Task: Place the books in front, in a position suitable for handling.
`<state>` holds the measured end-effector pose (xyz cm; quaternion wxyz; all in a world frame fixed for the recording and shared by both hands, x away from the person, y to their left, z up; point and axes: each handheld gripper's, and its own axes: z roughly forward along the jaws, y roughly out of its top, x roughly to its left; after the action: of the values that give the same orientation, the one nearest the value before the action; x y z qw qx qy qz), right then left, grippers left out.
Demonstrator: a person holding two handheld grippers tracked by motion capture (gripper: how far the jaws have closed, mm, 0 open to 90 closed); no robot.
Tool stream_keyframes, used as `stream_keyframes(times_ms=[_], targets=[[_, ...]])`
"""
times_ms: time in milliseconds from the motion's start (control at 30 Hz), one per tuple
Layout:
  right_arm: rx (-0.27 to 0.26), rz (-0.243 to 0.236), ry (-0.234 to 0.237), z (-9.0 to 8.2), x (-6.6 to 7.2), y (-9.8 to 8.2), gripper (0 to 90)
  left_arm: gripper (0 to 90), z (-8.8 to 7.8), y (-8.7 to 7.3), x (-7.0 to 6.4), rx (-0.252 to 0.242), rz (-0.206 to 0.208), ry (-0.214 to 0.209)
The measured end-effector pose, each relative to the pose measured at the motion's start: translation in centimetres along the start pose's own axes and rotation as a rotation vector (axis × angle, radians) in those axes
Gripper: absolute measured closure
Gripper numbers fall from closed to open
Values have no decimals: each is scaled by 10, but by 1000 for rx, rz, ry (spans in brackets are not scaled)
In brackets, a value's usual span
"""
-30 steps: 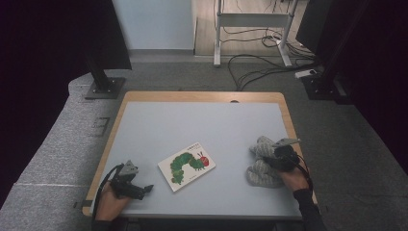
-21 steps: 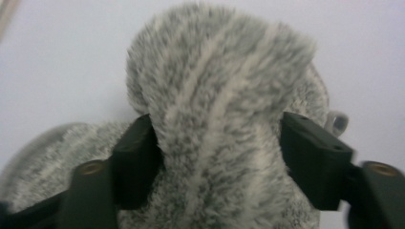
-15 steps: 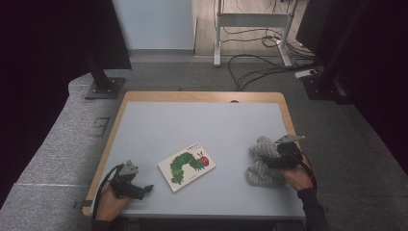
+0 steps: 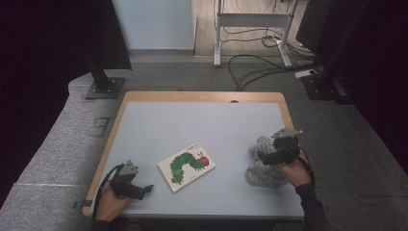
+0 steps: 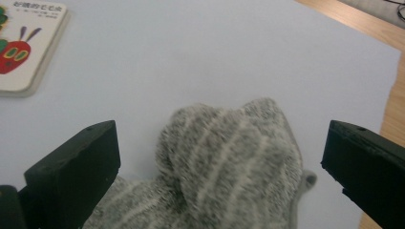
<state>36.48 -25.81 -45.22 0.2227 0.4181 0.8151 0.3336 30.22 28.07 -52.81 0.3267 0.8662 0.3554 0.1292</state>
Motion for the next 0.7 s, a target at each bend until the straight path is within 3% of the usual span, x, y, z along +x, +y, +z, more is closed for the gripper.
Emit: stream_keyframes(times_ms=[267,700], targets=[[-9,-31,46,9,18,14,0,0,0,1,-1,2,7,2],[-6,-89,139,34,52,32,0,0,16,20,-19,6,76,-49]])
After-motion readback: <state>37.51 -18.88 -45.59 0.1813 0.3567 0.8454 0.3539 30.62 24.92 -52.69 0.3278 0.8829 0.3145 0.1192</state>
